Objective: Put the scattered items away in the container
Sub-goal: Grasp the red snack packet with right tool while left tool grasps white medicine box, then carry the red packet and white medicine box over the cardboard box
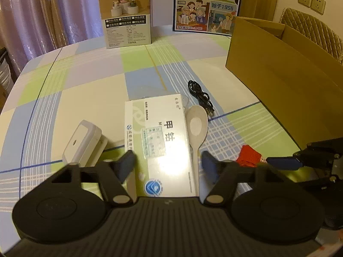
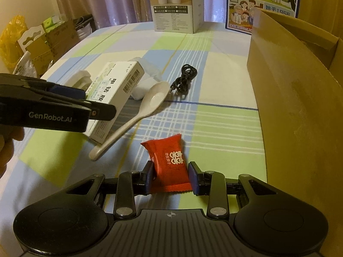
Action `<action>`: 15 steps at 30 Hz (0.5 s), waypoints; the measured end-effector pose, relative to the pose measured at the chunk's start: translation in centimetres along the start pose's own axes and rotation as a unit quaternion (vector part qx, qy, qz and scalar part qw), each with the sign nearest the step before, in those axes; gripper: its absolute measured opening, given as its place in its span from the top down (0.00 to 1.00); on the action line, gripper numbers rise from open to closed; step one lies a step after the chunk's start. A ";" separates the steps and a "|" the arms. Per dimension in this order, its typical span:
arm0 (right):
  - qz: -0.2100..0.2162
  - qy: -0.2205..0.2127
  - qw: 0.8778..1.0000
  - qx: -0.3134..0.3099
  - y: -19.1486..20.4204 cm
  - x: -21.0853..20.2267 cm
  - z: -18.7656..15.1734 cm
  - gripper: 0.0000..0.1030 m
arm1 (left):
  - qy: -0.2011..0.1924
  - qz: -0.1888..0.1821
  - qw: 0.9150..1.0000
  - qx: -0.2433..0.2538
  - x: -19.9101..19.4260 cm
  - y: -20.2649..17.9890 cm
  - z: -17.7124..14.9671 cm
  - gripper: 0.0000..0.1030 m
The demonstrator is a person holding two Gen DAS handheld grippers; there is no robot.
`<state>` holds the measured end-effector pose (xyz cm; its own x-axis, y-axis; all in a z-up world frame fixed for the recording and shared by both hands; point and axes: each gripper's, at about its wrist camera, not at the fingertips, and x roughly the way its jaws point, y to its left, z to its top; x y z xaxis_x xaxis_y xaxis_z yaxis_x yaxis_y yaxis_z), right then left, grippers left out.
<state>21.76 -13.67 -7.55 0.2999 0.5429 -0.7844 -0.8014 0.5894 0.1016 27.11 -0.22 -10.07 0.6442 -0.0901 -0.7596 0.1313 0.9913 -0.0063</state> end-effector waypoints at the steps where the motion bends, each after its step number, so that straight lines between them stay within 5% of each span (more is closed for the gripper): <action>1: 0.000 -0.001 1.000 0.000 0.0 0.0 0.0 0.69 | -0.001 0.001 1.000 0.001 0.1 -0.1 0.1 0.29; 9: -0.004 -0.003 1.000 -0.001 -0.1 -0.1 0.0 0.69 | -0.003 0.012 1.000 -0.014 0.3 0.4 0.2 0.23; 15: -0.002 -0.003 1.000 0.000 -0.1 -0.1 0.0 0.69 | -0.006 -0.016 0.999 -0.047 0.4 2.1 -0.4 0.22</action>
<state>21.77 -13.78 -7.44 0.3067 0.5436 -0.7813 -0.8003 0.5916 0.0975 27.30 1.85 -10.66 0.6497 -0.1216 -0.7504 0.0811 0.9926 -0.0906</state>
